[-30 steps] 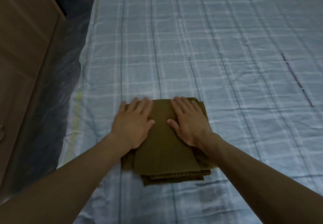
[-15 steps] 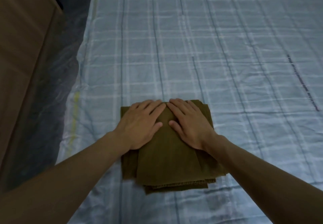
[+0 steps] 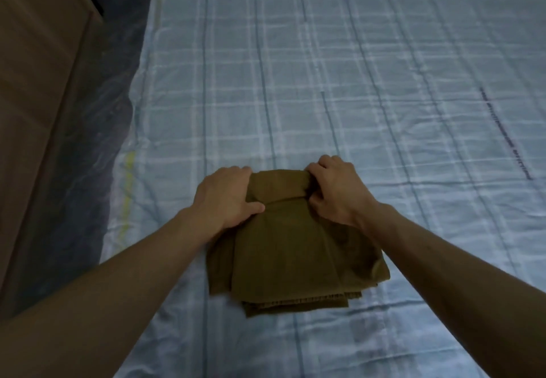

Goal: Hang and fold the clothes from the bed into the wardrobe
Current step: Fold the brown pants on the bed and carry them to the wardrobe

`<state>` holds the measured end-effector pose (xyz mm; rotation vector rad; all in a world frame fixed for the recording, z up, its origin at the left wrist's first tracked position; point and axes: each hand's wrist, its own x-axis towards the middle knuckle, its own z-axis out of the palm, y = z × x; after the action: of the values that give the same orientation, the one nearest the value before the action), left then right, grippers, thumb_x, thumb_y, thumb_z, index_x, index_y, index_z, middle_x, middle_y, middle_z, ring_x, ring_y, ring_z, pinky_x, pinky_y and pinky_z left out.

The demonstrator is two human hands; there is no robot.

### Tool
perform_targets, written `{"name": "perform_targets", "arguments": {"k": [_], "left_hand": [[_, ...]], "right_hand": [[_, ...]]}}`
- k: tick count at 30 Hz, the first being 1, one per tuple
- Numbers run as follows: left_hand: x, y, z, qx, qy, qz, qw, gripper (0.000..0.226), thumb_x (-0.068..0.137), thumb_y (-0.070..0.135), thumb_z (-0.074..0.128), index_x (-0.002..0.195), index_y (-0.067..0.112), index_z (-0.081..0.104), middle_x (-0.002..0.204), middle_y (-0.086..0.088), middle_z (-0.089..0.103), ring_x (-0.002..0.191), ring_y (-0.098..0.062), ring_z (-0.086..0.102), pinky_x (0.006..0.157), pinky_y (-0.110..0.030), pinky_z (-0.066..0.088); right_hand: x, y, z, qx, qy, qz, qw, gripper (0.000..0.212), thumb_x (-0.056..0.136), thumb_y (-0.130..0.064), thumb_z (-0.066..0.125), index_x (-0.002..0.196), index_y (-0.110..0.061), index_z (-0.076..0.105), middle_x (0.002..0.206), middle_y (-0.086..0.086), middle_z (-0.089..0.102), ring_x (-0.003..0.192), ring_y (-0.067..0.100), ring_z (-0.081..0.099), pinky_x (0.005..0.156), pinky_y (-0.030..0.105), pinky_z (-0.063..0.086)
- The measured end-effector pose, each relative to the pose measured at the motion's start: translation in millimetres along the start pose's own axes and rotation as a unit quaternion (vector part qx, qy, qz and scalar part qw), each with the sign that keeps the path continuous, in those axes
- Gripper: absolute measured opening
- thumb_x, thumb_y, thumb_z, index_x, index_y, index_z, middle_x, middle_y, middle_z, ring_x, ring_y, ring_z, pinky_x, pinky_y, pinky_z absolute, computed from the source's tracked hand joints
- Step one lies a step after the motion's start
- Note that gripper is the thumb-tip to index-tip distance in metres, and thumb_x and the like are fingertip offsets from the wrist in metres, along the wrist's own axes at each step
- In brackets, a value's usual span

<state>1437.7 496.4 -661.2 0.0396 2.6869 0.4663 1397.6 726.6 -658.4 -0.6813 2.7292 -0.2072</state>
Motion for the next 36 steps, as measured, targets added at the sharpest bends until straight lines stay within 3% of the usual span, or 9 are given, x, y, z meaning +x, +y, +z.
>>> {"name": "perform_targets", "arguments": {"k": [3, 6, 9, 15, 21, 24, 28, 32, 36], "left_hand": [[-11.8, 1.0, 5.5, -0.041, 0.051, 0.033, 0.997, 0.030, 0.086, 0.045, 0.069, 0.101, 0.023, 0.056, 0.097, 0.002, 0.060, 0.091, -0.019, 0.058, 0.082, -0.039, 0.049], [-22.6, 1.1, 2.2, -0.087, 0.073, 0.059, 0.992, 0.021, 0.088, 0.036, 0.070, 0.100, 0.024, 0.057, 0.088, 0.002, 0.065, 0.082, -0.019, 0.061, 0.076, -0.039, 0.052], [-33.0, 3.3, -4.8, -0.134, 0.084, 0.070, 0.985, 0.017, 0.087, 0.030, 0.072, 0.092, 0.022, 0.057, 0.079, 0.003, 0.064, 0.073, -0.017, 0.061, 0.073, -0.040, 0.053], [-51.5, 9.2, -26.5, -0.209, 0.120, 0.072, 0.968, 0.014, 0.084, 0.023, 0.076, 0.086, 0.015, 0.065, 0.071, 0.003, 0.067, 0.068, -0.012, 0.064, 0.070, -0.038, 0.054], [-95.4, 29.0, -71.2, -0.210, 0.173, 0.104, 0.957, 0.014, 0.086, 0.018, 0.074, 0.076, 0.015, 0.064, 0.067, 0.005, 0.062, 0.065, -0.012, 0.059, 0.061, -0.031, 0.047], [-129.6, 43.5, -107.4, -0.180, 0.219, 0.129, 0.950, 0.010, 0.087, 0.015, 0.072, 0.084, 0.018, 0.063, 0.075, 0.004, 0.060, 0.071, -0.018, 0.057, 0.066, -0.030, 0.043], [-169.6, 63.2, -156.2, -0.159, 0.291, 0.137, 0.933, 0.008, 0.087, 0.009, 0.070, 0.093, 0.013, 0.067, 0.085, -0.001, 0.061, 0.076, -0.015, 0.054, 0.066, -0.015, 0.035], [-215.7, 93.4, -207.7, -0.136, 0.339, 0.134, 0.921, 0.005, 0.087, 0.006, 0.069, 0.090, 0.008, 0.066, 0.086, -0.007, 0.061, 0.078, -0.022, 0.056, 0.069, -0.033, 0.042], [-277.4, 132.0, -251.2, -0.116, 0.357, 0.091, 0.922, 0.001, 0.090, 0.014, 0.066, 0.090, 0.015, 0.066, 0.078, -0.001, 0.064, 0.073, -0.021, 0.060, 0.065, -0.038, 0.047]], "right_hand": [[-5.1, 2.0, -5.2, 0.043, -0.010, 0.002, 0.999, 0.026, 0.080, -0.032, 0.064, 0.103, -0.019, 0.058, 0.103, 0.002, 0.053, 0.097, 0.021, 0.049, 0.083, 0.037, 0.044], [-11.0, 7.7, -16.6, 0.123, -0.049, 0.023, 0.991, 0.027, 0.080, -0.032, 0.073, 0.102, -0.025, 0.059, 0.097, -0.005, 0.061, 0.091, 0.017, 0.058, 0.078, 0.033, 0.050], [-19.4, 13.7, -23.2, 0.141, -0.064, 0.028, 0.988, 0.018, 0.082, -0.023, 0.078, 0.095, -0.020, 0.066, 0.090, -0.005, 0.064, 0.087, 0.017, 0.062, 0.072, 0.026, 0.047], [-47.2, 13.3, -44.9, 0.257, 0.005, 0.043, 0.965, 0.011, 0.085, -0.016, 0.075, 0.078, -0.021, 0.069, 0.074, -0.005, 0.068, 0.069, 0.008, 0.064, 0.060, 0.019, 0.050], [-83.8, -12.6, -104.0, 0.258, 0.078, 0.006, 0.963, 0.015, 0.084, -0.012, 0.075, 0.078, -0.025, 0.069, 0.065, -0.011, 0.063, 0.062, 0.000, 0.059, 0.055, 0.012, 0.040], [-105.4, -33.9, -147.1, 0.253, 0.108, -0.009, 0.961, 0.009, 0.084, -0.012, 0.074, 0.084, -0.021, 0.072, 0.072, -0.007, 0.068, 0.069, 0.004, 0.063, 0.060, 0.022, 0.047], [-134.4, -56.9, -200.5, 0.250, 0.158, -0.044, 0.954, 0.017, 0.085, -0.010, 0.070, 0.089, -0.026, 0.072, 0.078, -0.013, 0.070, 0.076, 0.003, 0.065, 0.064, 0.020, 0.049], [-159.8, -72.0, -259.4, 0.228, 0.192, -0.097, 0.950, 0.021, 0.085, -0.008, 0.069, 0.091, -0.027, 0.071, 0.078, -0.012, 0.069, 0.076, 0.003, 0.065, 0.064, 0.018, 0.046], [-196.1, -83.8, -310.9, 0.224, 0.213, -0.139, 0.941, 0.013, 0.086, -0.010, 0.068, 0.093, -0.020, 0.074, 0.079, -0.005, 0.071, 0.076, 0.012, 0.065, 0.066, 0.030, 0.052]]}}
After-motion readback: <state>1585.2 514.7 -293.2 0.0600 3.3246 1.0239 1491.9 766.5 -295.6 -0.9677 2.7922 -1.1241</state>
